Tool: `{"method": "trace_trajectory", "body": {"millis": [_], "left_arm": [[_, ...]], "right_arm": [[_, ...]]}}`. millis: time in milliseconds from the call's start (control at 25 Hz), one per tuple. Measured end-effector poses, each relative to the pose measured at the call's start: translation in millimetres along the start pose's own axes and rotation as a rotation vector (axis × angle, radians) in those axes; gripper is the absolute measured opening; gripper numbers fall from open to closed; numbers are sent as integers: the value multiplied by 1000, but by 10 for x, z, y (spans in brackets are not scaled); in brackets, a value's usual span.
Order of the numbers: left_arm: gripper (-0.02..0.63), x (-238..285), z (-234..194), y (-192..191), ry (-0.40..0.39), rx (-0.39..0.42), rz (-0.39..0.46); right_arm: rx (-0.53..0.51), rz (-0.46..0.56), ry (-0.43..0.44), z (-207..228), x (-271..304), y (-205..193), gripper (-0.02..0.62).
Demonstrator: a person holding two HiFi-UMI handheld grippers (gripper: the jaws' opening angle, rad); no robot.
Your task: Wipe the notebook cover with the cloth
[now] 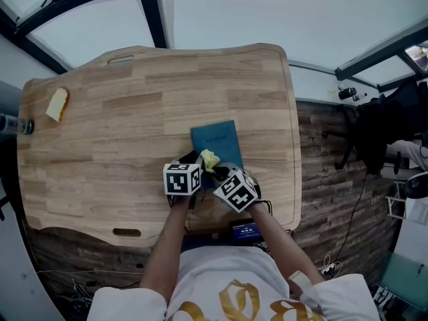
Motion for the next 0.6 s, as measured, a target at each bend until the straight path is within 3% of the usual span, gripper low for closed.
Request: {"method": "trace_trajectory", "body": {"millis": [600], "left_arm": [[89,0,13,-4,7,10,8]], "right_arm": [[-49,-5,79,-238,-39,-155,37]]}}
Point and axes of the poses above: the fingertips, and each gripper's own axes: x forward along the fingers, z to its right, y out of its top, the point moved 5 cm from there along -x, backward along the fingers, and after that the axes turned 1 degree about y, right-handed, at the moved point
